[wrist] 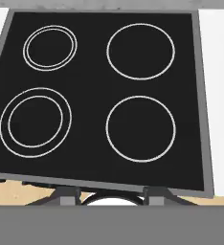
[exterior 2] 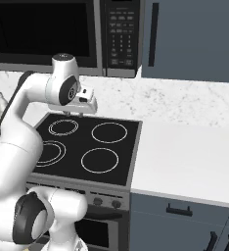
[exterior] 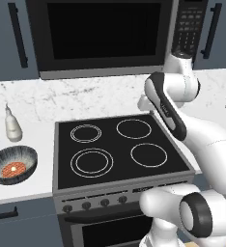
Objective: Open the microwave, place the bowl with waffle inside the microwave, then close the microwave door and turn it on.
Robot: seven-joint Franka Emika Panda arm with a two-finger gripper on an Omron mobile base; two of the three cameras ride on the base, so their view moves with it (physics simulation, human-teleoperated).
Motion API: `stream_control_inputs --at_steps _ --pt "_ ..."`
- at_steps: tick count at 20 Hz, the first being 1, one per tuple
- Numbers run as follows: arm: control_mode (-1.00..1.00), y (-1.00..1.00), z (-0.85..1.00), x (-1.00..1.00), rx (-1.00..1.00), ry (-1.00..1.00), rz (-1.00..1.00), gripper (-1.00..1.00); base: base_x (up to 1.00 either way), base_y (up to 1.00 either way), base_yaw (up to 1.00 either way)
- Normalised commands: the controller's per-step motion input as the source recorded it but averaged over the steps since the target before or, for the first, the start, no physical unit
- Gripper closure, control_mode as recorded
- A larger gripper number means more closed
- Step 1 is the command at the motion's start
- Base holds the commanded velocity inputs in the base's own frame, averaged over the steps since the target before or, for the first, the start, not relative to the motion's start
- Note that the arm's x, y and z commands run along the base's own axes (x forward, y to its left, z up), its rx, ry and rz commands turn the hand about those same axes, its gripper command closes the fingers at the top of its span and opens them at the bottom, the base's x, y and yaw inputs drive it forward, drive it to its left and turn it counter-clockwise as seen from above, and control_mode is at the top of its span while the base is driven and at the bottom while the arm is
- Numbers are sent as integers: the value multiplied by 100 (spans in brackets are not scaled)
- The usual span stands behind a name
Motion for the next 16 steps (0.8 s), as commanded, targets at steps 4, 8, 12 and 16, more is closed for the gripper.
stream_control_inputs --at_steps 4,8,12,16 --pt "-100 0 3 -31 0 -13 0 -100 0 0 0" --pt "-100 -26 45 -37 -7 -90 0 -100 0 0 0" --pt "-100 -39 45 55 -21 -81 0 -100 0 0 0" --pt "-100 -15 81 63 -10 -62 -8 -100 0 0 0"
